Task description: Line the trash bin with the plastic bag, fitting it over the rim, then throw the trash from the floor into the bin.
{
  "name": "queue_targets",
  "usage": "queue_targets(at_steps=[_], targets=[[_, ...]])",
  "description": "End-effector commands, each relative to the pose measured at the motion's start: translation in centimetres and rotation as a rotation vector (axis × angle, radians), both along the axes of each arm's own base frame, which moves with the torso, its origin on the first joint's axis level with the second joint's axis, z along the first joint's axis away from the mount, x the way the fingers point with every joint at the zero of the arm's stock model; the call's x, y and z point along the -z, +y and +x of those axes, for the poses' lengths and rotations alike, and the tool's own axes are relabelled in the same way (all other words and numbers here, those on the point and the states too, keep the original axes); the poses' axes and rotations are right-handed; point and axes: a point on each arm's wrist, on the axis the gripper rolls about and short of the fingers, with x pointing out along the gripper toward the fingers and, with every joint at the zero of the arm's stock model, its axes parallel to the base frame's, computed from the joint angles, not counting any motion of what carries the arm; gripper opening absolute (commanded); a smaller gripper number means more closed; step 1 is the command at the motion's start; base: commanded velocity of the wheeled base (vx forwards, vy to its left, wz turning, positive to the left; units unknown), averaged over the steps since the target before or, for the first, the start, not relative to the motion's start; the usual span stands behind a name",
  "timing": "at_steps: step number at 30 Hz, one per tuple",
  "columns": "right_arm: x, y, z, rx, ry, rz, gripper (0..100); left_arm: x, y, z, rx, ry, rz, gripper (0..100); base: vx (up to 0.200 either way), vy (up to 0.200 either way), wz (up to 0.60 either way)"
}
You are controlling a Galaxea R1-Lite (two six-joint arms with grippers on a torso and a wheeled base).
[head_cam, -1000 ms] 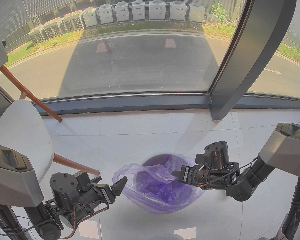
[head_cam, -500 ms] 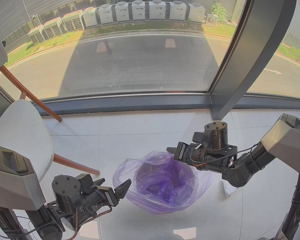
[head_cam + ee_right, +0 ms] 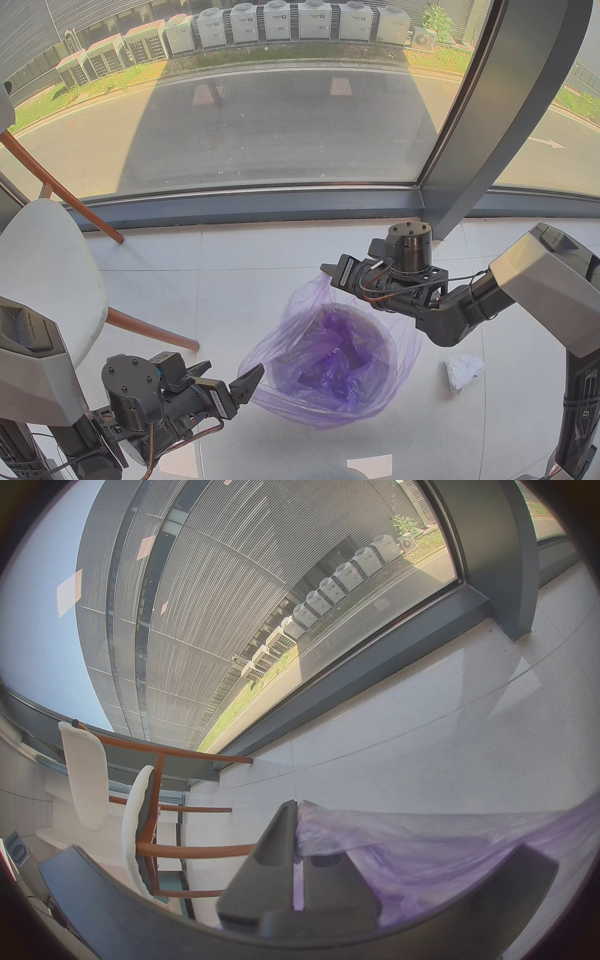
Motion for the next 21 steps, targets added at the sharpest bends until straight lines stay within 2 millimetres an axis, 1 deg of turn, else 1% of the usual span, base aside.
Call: queue_targets(at_steps=[1,5,8,9,13,15,16,18,19,21], targets=[[0.4,0.3,1.8,0.017,-0.008,0.004,0,-0.4,0.2,-0.2,0.000,-0.017,-0.013,100,0.000,0.000,0.00],[-0.4,0.3,2.7,0.026,-0.029,0.017,0,-0.3,0.3,-0.4,0.001,-0.009,-0.008,100,0.000,0.000,0.00],[-0.1,0.5,2.9,0.026,-0.021,0.012,0,-0.3,0.2,-0.4,0.003,-0.011,-0.009,100,0.000,0.000,0.00],[-0.1,0.5,2.9,0.025,-0.019,0.010,100,-0.3,0.2,-0.4,0.003,-0.011,-0.009,100,0.000,0.000,0.00],[0.2,0.7,2.3,0.019,-0.001,0.005,100,-0.3,0.2,-0.4,0.004,-0.011,-0.009,100,0.000,0.000,0.00],[-0.1,0.6,1.8,0.019,-0.001,0.000,100,-0.3,0.2,-0.5,0.004,-0.011,-0.009,100,0.000,0.000,0.00],[-0.9,0.3,1.6,0.022,-0.011,0.007,100,-0.4,0.2,-0.5,0.004,-0.013,-0.011,100,0.000,0.000,0.00],[-3.1,-0.3,0.9,0.021,-0.036,0.024,100,-0.7,0.3,-0.6,0.004,-0.022,-0.020,100,0.000,0.000,0.00],[-3.1,-0.3,0.9,0.021,-0.036,0.024,100,-0.7,0.3,-0.6,0.004,-0.022,-0.020,100,0.000,0.000,0.00],[-6.5,-1.3,-0.7,0.009,-0.039,0.037,100,-1.5,0.5,-0.8,0.008,-0.046,-0.055,100,0.000,0.000,0.00]])
